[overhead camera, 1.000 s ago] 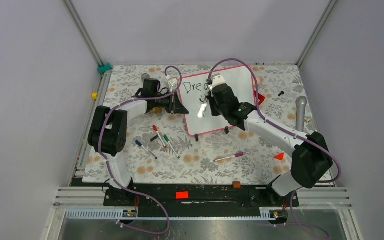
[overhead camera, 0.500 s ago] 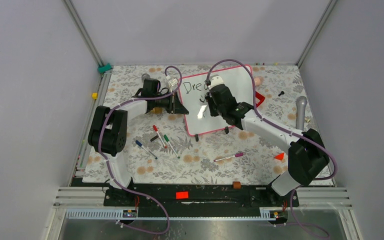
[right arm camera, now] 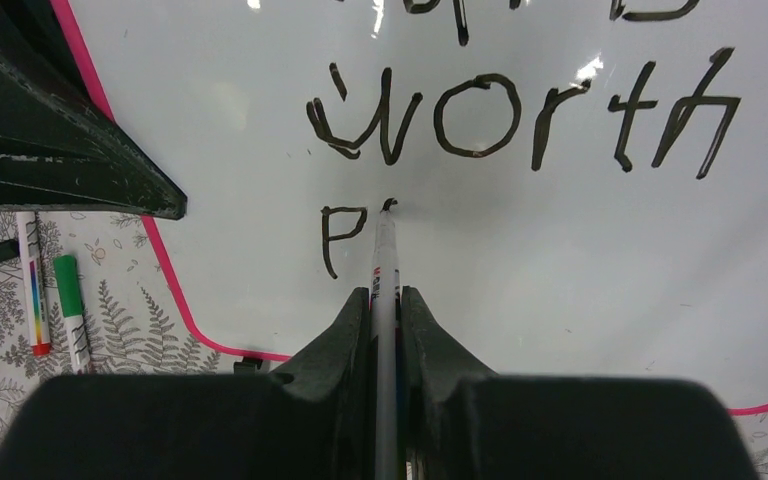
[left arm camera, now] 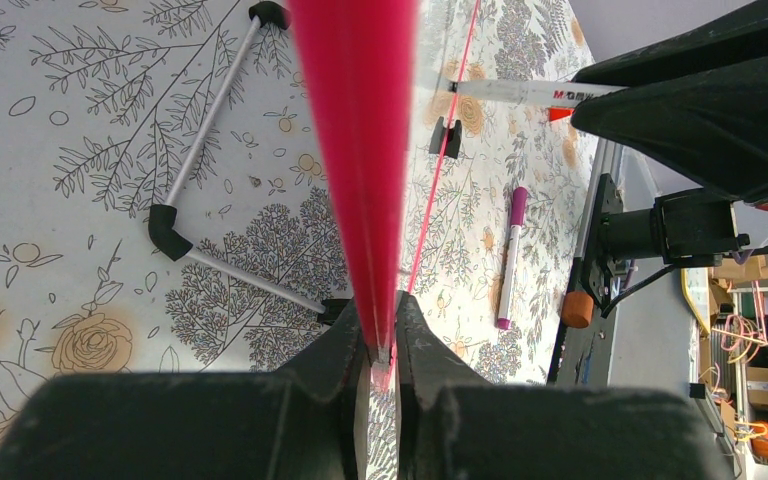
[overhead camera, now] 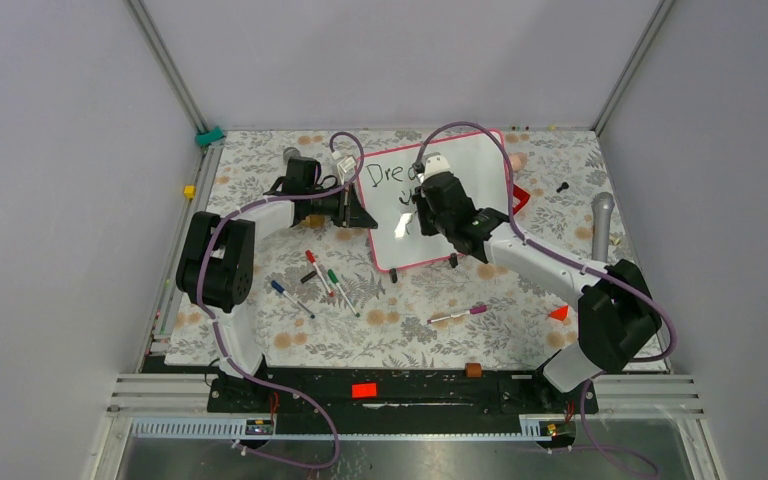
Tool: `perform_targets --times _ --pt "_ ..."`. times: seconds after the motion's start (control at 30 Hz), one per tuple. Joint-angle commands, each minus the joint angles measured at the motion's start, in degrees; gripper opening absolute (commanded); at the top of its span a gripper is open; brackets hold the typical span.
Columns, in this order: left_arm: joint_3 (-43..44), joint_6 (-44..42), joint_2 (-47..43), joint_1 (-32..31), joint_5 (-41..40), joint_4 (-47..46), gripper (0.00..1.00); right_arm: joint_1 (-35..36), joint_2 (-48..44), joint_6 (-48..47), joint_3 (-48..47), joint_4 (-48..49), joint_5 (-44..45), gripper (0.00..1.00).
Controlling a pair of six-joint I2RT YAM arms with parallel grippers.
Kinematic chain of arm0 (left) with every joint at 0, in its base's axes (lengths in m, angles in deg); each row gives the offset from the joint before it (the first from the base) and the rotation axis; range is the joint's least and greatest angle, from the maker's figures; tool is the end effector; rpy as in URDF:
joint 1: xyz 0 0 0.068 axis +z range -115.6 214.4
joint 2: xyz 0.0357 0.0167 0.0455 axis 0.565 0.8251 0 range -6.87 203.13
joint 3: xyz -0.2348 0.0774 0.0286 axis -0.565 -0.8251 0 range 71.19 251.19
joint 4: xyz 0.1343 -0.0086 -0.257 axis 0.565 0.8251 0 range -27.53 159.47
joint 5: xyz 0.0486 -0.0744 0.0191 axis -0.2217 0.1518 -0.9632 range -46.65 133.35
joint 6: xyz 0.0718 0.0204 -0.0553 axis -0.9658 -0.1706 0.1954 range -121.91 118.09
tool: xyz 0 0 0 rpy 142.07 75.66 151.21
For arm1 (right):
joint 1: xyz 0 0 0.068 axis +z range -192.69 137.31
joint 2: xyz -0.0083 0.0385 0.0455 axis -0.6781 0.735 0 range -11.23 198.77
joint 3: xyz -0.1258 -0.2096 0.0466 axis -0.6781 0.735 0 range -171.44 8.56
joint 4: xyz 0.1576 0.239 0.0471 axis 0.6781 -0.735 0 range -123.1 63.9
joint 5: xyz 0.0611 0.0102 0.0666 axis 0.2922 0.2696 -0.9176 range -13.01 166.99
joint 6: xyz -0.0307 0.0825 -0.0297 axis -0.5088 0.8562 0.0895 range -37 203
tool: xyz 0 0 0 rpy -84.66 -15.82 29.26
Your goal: Write a sentence on the whiteboard
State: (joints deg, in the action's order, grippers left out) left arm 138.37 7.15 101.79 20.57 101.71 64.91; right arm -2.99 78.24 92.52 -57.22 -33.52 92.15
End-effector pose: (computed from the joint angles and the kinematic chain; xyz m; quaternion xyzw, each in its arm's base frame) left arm 0.3981 -0.1713 0.1209 0.2241 0.7948 -0.5075 0.2459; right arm 0.3421 0.2557 0.2170 -0.1621 0.8504 0.0985 0.4908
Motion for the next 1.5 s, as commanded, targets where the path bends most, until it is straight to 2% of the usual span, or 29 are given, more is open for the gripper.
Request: perform_targets --times 0.0,0.3,0.57,1.07,1.47 --pt "-2.3 -5.1 5.6 -2.1 -15.1 8.9 0.00 -0.3 -1.2 1.9 2.5 0.8 -0.8 0.00" --pt "-2.3 -5.2 5.7 -2.0 -15.3 8.9 0.00 -0.4 -2.4 1.7 4.2 -0.1 1.6 0.00" --pt "-2.5 -5.2 5.4 -2.1 -15.3 8.9 0.00 -0.3 -0.2 0.1 0.4 -1.7 5.8 0.00" --pt "-2.5 -5.3 5.4 -2.0 -15.2 8.9 0.00 -1.2 2.7 -0.5 -4.7 -1.7 5.5 0.00" --pt "-2.5 -5.4 5.4 -2.1 -15.2 8.9 0.00 -1.2 0.6 0.5 -0.8 -2.6 4.8 0.00"
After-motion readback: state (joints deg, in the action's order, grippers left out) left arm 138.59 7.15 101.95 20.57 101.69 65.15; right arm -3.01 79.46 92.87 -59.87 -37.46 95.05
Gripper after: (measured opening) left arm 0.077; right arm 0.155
